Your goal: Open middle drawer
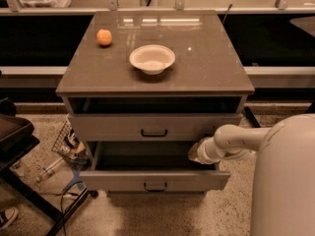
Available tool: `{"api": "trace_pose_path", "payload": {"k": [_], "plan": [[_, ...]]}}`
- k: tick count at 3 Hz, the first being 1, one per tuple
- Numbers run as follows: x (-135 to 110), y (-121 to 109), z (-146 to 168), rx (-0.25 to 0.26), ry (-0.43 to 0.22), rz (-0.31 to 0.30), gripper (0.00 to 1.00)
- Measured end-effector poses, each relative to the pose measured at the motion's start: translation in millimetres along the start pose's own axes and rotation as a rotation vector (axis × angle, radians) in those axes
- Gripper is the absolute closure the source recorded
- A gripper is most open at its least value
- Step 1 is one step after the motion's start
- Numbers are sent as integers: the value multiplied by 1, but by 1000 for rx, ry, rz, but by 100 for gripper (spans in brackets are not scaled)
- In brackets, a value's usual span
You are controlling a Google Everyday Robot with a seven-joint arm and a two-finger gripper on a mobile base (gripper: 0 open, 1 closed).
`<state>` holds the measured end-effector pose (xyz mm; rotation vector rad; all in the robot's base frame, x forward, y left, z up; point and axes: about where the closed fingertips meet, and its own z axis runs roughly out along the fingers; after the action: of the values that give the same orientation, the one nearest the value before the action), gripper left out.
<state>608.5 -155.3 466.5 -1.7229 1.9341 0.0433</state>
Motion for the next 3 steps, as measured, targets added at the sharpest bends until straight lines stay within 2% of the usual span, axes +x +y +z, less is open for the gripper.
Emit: {"api": "trace_pose_path", "payload": {"k": [1,2,3], "plan": [[0,18,6,-17,2,28,100],[7,62,14,-51,23,87,100],[6,70,11,-60,28,100,100]]}}
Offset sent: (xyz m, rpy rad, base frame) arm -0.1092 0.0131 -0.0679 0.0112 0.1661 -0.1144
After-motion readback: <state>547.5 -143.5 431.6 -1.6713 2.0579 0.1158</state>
